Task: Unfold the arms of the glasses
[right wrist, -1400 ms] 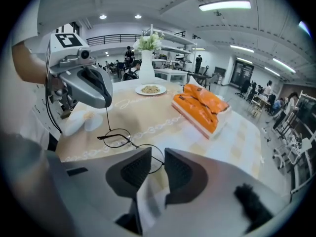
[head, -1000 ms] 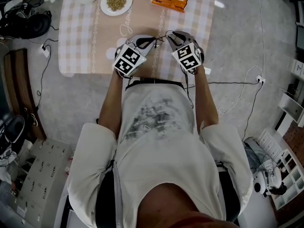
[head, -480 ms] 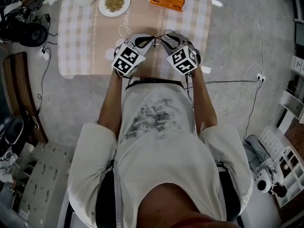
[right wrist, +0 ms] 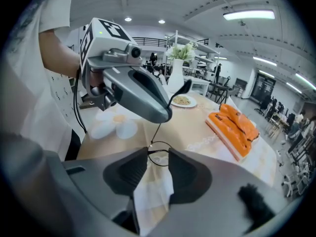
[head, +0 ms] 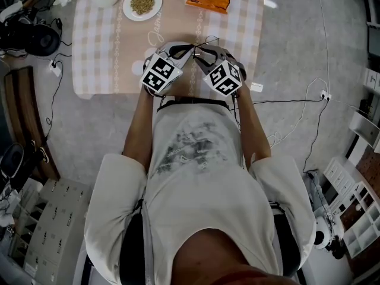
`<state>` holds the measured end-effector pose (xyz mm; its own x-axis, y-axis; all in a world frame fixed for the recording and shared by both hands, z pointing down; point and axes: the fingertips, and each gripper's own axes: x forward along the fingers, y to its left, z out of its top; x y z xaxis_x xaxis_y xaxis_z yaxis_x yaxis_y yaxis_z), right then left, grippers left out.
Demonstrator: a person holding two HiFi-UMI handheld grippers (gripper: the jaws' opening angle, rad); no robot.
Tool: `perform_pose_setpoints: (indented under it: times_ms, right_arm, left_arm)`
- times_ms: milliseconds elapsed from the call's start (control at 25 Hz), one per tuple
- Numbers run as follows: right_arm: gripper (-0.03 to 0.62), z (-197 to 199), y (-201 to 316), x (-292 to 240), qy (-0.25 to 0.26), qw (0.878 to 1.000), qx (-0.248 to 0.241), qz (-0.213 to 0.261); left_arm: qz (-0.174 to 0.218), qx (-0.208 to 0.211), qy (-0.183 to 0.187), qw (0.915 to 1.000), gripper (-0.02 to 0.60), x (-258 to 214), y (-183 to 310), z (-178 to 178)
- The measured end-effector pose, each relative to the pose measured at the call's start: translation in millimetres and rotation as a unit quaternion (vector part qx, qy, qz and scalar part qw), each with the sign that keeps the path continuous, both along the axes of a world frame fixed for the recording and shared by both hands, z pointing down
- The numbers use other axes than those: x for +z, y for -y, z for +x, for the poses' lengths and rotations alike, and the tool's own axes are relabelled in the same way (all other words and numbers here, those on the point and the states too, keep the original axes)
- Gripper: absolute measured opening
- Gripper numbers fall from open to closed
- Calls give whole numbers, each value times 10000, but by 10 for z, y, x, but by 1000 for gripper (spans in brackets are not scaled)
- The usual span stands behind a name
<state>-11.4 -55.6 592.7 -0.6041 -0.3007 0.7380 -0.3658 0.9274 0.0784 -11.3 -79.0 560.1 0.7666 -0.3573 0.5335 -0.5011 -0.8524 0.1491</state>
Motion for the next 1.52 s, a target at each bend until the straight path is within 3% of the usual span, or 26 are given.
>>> perform_pose_setpoints:
  times_ms: [760, 920, 1520]
  right_arm:
    - [137, -147, -180, 141, -360, 9983, -444, 91]
    - [92, -152, -173, 164, -415, 9983, -388, 131]
    - [54, -116, -168, -15, -287, 9993, -79, 225]
  left_arm:
    - [-34, 38, -18, 10000, 8, -14, -47, 9]
    - [-42, 45, -17, 10000, 8, -5, -61, -5]
    - [-38, -12, -35, 10000, 8, 46, -95, -49]
